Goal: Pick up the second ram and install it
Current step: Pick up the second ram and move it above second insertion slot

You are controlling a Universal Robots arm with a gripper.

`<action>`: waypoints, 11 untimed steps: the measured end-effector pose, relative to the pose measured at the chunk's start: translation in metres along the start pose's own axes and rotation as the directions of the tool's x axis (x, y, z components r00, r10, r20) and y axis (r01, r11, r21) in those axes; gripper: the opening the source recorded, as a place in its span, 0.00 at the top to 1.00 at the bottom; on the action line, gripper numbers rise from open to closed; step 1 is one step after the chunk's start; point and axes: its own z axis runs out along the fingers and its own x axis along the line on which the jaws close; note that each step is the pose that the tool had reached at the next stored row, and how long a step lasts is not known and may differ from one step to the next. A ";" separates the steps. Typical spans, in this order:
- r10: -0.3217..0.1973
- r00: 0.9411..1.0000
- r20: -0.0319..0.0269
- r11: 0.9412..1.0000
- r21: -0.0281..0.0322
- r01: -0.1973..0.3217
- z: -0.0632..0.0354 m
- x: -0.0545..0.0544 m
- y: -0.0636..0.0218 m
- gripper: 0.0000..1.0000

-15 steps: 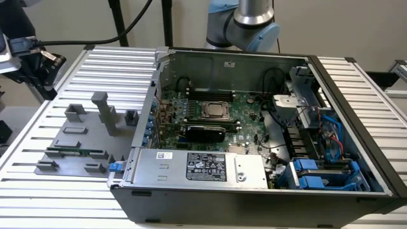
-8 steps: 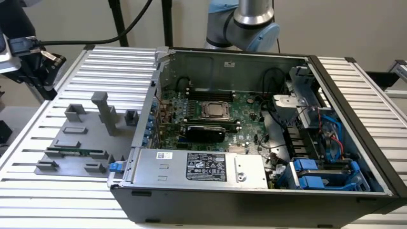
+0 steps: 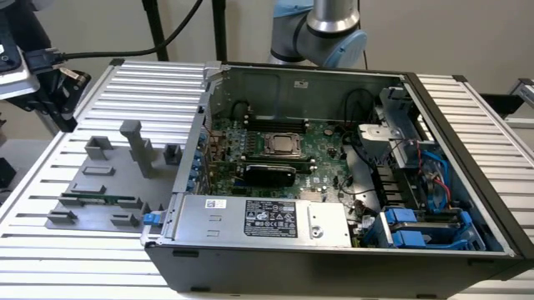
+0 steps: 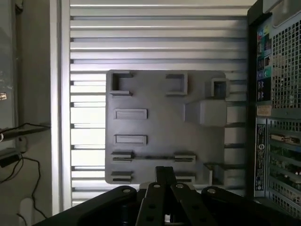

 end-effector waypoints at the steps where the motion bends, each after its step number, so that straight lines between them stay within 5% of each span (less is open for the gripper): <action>1: -0.018 1.000 -0.001 1.000 0.000 0.018 0.0006 0.000 0.0000 1.00; 6: -0.108 0.994 -0.005 0.994 -0.002 0.108 0.0038 0.000 -0.0002 1.00; 11: -0.198 0.980 -0.009 0.980 -0.005 0.198 0.0071 0.000 -0.0004 1.00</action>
